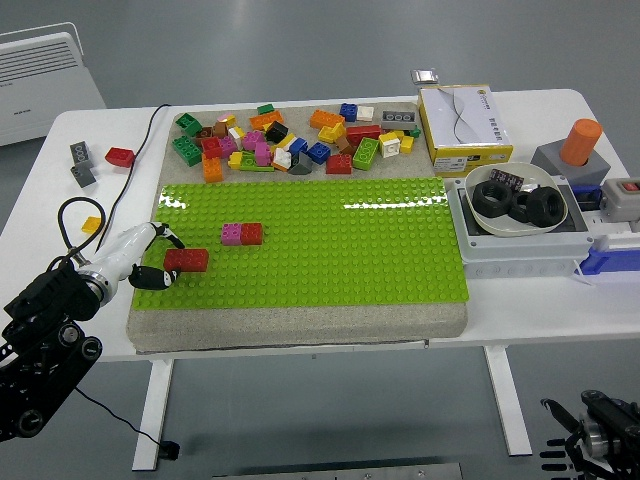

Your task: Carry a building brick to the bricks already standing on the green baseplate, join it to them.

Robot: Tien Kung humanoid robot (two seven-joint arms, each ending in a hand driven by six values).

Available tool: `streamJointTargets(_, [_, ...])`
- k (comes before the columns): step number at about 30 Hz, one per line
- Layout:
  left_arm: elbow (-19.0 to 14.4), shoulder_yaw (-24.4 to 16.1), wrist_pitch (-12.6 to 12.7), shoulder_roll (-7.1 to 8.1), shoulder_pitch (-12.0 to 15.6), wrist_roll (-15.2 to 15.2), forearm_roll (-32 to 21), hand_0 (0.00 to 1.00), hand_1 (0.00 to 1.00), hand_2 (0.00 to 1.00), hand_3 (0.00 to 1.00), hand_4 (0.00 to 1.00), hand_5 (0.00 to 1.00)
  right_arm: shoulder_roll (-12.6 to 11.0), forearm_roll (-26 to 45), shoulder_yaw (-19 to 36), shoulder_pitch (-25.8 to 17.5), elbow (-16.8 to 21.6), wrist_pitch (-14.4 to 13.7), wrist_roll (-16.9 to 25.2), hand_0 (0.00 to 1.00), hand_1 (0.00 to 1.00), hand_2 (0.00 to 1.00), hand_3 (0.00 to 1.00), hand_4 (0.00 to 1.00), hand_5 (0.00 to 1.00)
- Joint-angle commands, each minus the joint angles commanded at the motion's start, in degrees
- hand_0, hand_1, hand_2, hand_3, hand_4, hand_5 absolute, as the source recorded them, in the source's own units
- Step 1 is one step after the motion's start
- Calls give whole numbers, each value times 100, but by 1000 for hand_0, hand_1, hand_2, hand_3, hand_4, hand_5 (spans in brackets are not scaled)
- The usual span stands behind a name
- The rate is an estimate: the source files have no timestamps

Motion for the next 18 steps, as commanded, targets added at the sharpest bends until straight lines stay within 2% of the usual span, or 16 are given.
streamJointTargets(1, [-3, -2, -1, 0, 1, -5, -3, 998, 972, 936, 798, 739, 43, 0, 0, -1, 0, 1, 0, 0, 542, 527, 614, 768, 870, 998])
streamJointTargets(7, [-7, -8, -23, 4, 4, -21, -1, 998, 972, 936, 798, 739, 43, -3, 8, -9, 2, 3, -4, 0, 542, 527, 614, 768, 870, 998])
streamJointTargets(8, [-6, -8, -32, 6, 5, -22, 0, 998, 973, 943, 877, 730, 24, -3, 10, -10, 2, 4, -5, 0, 542, 523, 614, 769, 871, 998])
streamJointTargets(18, [-4, -8, -118, 12, 11, 8, 18, 998, 974, 945, 890, 733, 18, -3, 17, -15, 1, 7, -10, 0, 542, 525, 613, 769, 870, 998])
